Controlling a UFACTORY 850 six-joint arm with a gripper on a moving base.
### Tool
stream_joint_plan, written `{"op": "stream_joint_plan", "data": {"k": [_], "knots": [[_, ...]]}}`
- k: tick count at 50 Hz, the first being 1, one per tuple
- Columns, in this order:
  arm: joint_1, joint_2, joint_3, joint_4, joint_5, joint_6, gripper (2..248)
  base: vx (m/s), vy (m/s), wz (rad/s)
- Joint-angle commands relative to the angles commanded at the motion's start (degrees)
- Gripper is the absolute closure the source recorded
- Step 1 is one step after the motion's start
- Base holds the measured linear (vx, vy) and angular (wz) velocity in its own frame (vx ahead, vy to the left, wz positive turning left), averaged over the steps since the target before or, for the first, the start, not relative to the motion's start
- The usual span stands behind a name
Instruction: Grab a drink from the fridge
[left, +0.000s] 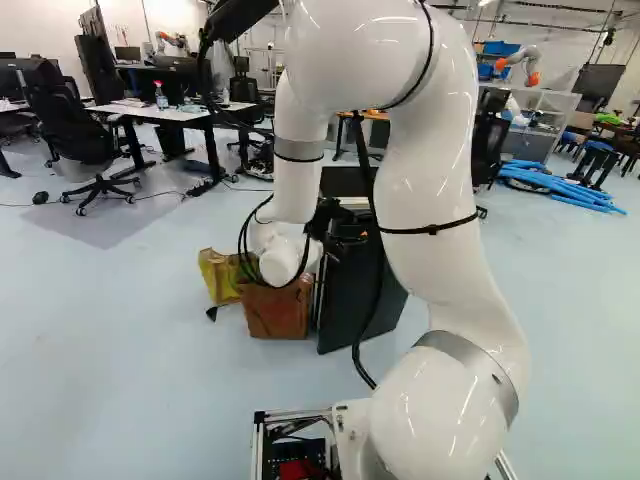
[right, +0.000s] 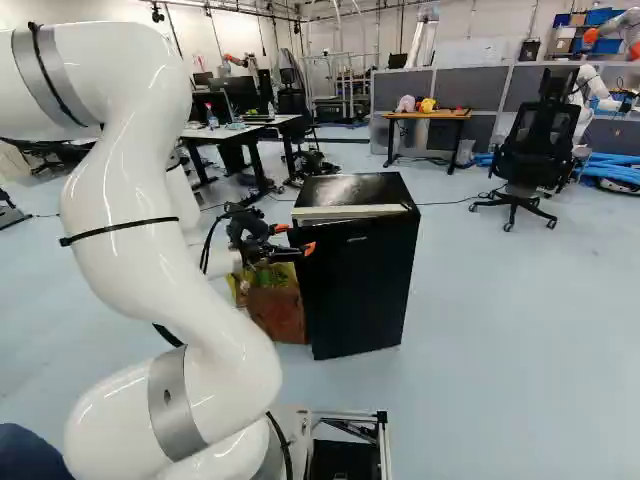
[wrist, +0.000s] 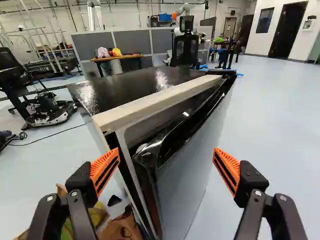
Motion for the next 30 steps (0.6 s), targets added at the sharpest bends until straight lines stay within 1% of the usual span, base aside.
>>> {"op": "stream_joint_plan", "data": {"k": [5,30], "knots": [[0.65,0.37,0.65,0.85,0.25,0.0,3,0.0,0.0,0.0],[0.66,0.37,0.65,5.53,2.48,0.0,3,0.0,0.0,0.0]]}}
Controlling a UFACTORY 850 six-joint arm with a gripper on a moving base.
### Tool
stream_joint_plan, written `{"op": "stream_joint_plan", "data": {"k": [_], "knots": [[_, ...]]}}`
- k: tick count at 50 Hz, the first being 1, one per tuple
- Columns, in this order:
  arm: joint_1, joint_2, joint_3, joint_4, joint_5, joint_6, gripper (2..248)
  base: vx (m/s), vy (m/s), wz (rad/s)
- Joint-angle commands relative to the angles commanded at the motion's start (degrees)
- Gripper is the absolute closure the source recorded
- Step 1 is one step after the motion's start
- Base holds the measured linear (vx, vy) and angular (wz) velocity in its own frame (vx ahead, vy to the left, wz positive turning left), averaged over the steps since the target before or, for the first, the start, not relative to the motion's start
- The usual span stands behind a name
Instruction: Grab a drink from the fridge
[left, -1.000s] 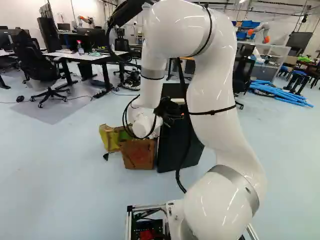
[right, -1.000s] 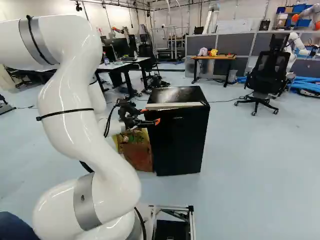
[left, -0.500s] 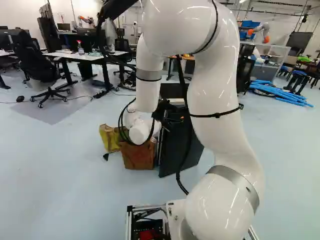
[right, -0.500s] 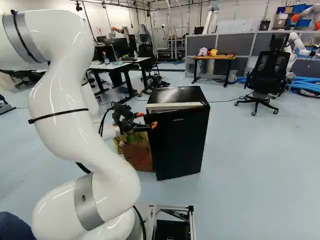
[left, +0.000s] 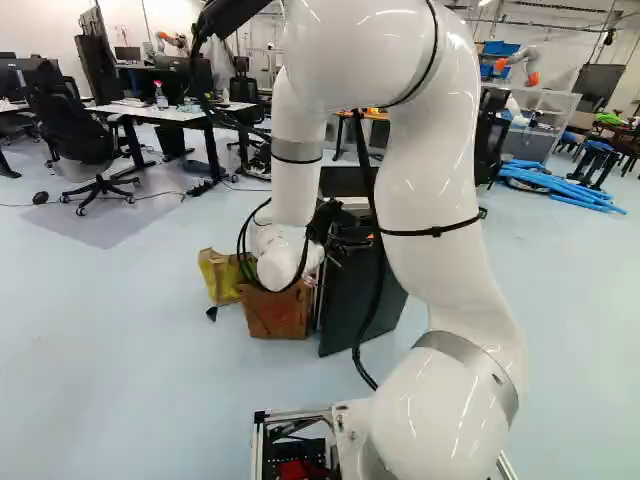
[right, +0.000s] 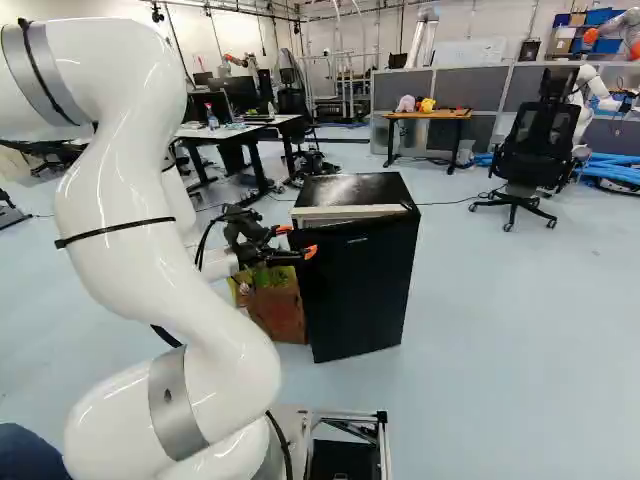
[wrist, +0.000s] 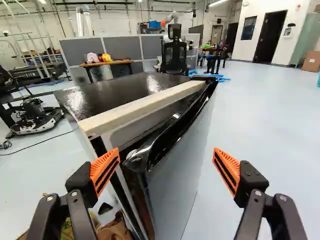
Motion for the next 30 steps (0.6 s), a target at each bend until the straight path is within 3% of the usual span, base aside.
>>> {"op": "stream_joint_plan", "data": {"k": [30], "knots": [[0.59,0.72,1.4,6.07,0.3,0.0,3,0.0,0.0,0.0]]}}
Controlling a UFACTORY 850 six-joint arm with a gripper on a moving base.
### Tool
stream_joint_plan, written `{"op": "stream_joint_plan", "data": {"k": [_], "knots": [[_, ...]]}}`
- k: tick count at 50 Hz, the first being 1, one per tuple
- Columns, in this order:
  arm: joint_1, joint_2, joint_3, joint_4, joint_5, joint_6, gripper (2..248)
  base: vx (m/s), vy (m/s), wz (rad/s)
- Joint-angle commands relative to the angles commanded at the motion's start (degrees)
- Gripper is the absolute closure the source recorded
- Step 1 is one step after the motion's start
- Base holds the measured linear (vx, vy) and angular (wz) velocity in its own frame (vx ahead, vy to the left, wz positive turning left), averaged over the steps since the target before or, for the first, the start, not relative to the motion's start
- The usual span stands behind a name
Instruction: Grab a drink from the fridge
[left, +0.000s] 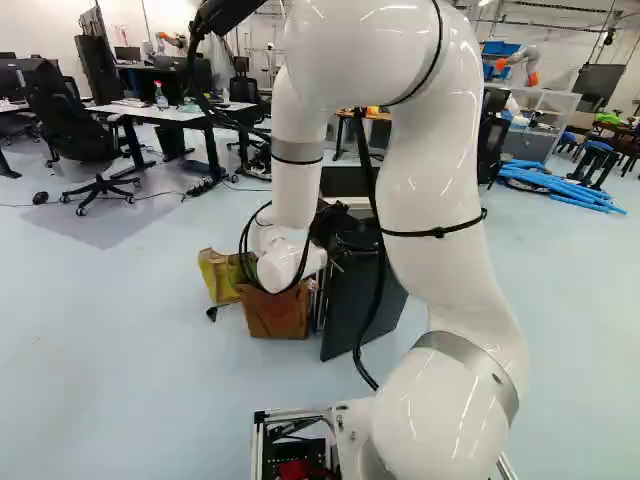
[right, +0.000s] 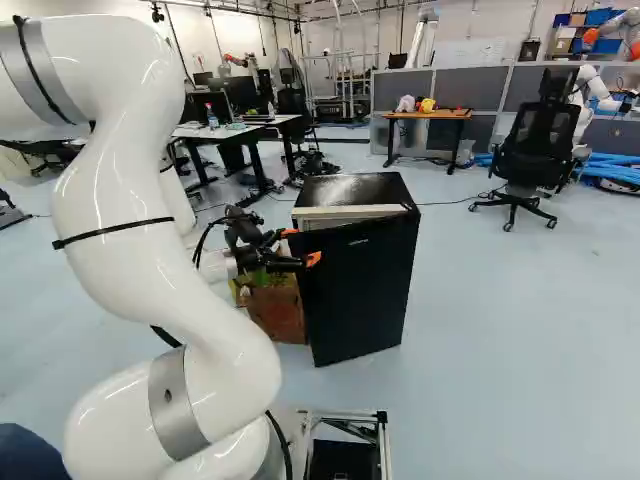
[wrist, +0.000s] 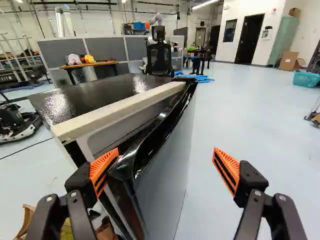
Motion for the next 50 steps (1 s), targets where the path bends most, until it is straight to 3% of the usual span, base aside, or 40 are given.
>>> {"op": "stream_joint_plan", "data": {"k": [50], "knots": [[2.41,2.06,4.74,10.77,0.0,0.0,3,0.0,0.0,0.0]]}}
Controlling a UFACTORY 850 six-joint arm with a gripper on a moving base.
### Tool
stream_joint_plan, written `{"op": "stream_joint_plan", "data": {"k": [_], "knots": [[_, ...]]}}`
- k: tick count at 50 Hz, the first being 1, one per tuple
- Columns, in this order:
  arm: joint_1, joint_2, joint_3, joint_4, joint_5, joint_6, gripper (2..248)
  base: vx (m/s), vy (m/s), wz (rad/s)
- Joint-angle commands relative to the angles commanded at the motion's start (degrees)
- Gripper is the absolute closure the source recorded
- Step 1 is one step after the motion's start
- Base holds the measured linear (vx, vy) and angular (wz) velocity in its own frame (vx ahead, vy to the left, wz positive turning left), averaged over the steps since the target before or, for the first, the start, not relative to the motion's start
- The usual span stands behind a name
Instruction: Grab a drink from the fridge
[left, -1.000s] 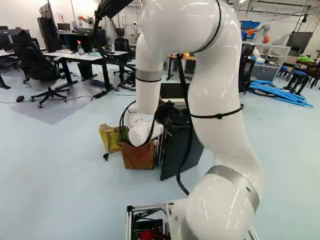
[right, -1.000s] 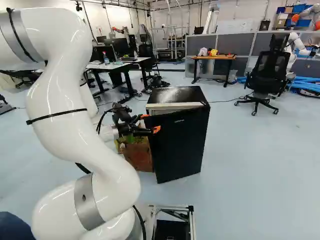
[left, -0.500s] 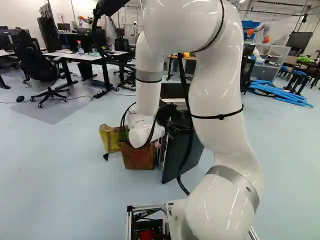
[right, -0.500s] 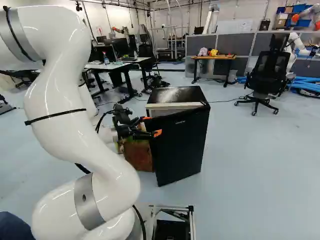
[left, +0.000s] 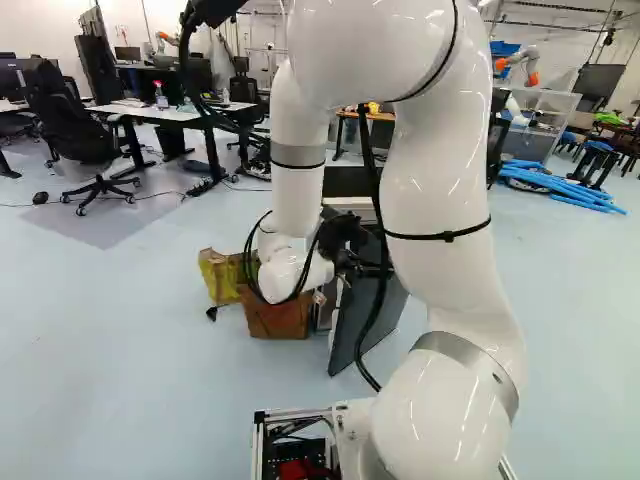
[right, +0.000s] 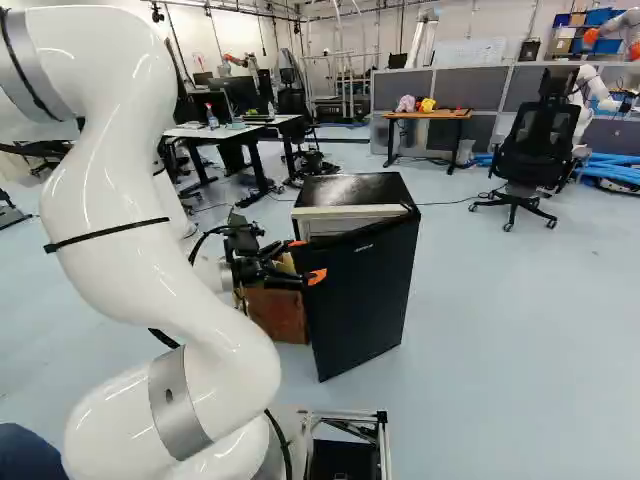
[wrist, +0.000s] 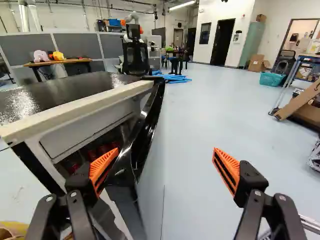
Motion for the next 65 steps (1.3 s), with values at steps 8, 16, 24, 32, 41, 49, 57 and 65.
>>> {"op": "stream_joint_plan", "data": {"k": [8,16,24,32,41,49,57,65], "knots": [[0.57,0.33,0.95,2.3,0.0,0.0,3,0.0,0.0,0.0],[1.18,0.63,1.91,4.71,0.0,0.0,3,0.0,0.0,0.0],[1.6,0.78,2.52,7.16,0.0,0.0,3,0.0,0.0,0.0],[1.6,0.78,2.52,9.6,0.0,0.0,3,0.0,0.0,0.0],[1.59,0.78,2.52,12.35,0.0,0.0,3,0.0,0.0,0.0],[1.21,0.77,2.4,14.71,0.0,0.0,3,0.0,0.0,0.0],[0.32,0.76,2.11,16.9,0.0,0.0,3,0.0,0.0,0.0],[-0.83,0.76,1.73,19.11,0.0,0.0,3,0.0,0.0,0.0]]}}
